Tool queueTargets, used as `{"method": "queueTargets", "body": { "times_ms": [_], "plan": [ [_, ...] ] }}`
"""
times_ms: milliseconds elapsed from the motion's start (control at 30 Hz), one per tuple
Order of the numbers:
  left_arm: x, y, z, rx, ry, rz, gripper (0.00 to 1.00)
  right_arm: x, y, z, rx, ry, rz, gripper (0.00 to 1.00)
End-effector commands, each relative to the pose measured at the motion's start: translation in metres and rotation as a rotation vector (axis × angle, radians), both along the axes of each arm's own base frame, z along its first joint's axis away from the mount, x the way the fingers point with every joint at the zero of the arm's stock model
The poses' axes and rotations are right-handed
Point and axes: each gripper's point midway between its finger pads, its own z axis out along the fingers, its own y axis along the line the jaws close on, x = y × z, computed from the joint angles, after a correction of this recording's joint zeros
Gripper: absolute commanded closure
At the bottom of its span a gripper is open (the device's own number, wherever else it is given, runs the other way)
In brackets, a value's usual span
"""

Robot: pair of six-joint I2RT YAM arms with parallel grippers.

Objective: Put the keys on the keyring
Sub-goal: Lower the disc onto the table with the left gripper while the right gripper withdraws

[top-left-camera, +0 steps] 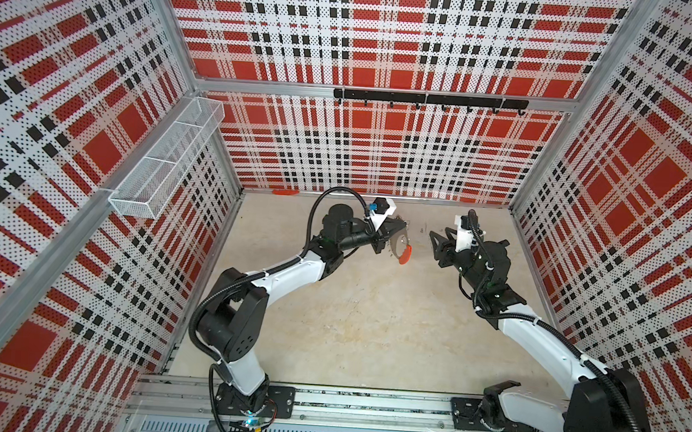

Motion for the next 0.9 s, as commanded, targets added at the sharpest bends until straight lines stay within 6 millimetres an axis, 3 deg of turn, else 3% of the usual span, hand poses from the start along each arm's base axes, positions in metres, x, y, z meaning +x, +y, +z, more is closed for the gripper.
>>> {"method": "queueTargets", "body": {
  "times_ms": [0,133,267,500,633,767,800,833,867],
  "plan": [
    [0.005,-0.031,0.006,-0.001,-0.056,-0.006,0.98,0.001,-0.059,0.002,0.117,-0.019,-0.269,0.46],
    [0.010,-0.061,0.001,-0.045,-0.034,-0.068,0.96,-0.005,-0.083,-0.004,0.221,-0.040,-0.269,0.46],
    [0.010,-0.068,-0.032,-0.105,0.032,-0.108,0.97,-0.003,-0.085,-0.008,0.221,-0.028,-0.246,0.44],
    [-0.002,-0.031,-0.124,-0.018,0.132,0.016,0.96,0.003,-0.070,-0.023,0.209,0.008,-0.159,0.42],
    [-0.009,-0.006,-0.152,-0.003,0.184,0.086,0.92,0.010,-0.066,-0.032,0.235,0.012,-0.139,0.42],
    [-0.006,0.015,-0.153,0.009,0.213,0.195,0.64,0.020,-0.065,-0.041,0.232,0.040,-0.136,0.42],
    [-0.004,0.021,-0.150,0.012,0.216,0.230,0.42,0.022,-0.068,-0.043,0.221,0.047,-0.158,0.42],
    [-0.001,0.030,-0.147,0.021,0.220,0.273,0.02,0.023,-0.074,-0.047,0.213,0.057,-0.195,0.41],
    [0.002,0.038,-0.144,0.032,0.223,0.316,0.02,0.023,-0.080,-0.048,0.205,0.058,-0.226,0.41]
  ]
}}
